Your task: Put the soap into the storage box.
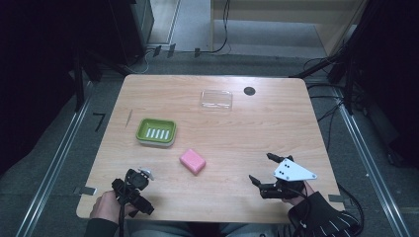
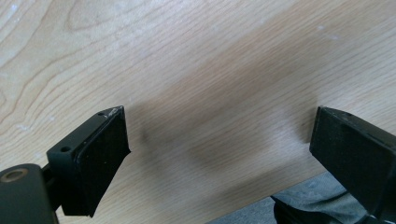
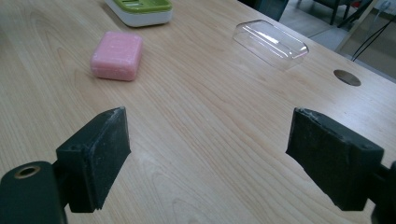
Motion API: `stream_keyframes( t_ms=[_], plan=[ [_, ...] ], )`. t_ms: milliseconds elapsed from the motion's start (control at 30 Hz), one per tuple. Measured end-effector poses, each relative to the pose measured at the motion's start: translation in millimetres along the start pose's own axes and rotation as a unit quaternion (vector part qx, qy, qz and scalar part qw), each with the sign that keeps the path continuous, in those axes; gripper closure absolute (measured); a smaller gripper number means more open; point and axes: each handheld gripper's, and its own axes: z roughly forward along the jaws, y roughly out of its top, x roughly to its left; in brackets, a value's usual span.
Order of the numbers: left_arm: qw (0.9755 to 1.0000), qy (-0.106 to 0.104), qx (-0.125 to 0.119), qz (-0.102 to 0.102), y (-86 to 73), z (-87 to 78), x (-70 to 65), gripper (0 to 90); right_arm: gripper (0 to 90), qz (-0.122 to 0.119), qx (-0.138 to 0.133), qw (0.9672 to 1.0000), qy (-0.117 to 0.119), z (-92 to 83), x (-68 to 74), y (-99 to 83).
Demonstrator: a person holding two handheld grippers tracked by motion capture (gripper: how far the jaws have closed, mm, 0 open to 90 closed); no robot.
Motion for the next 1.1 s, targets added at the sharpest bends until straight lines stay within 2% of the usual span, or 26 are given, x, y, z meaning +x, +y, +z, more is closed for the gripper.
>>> stream_keyframes(
  t_ms=[400, 600, 1100],
  plan=[
    [0.9998, 0.000, 0.002, 0.019, 8.8, -1.1, -6.5, 5.1, 13.8, -0.002, -0.002, 1.0000, -0.003, -0.8, 0.6, -0.1],
    [0.9995, 0.000, 0.005, 0.031, 18.5, -0.8, -10.1, 5.1, 13.9, -0.003, 0.001, 1.0000, -0.003, -1.2, 0.0, -0.6],
    [0.9987, -0.007, -0.008, 0.049, 34.2, -5.1, -16.1, 5.1, 13.8, -0.002, 0.001, 1.0000, -0.002, -0.8, 0.2, -0.4]
  ],
)
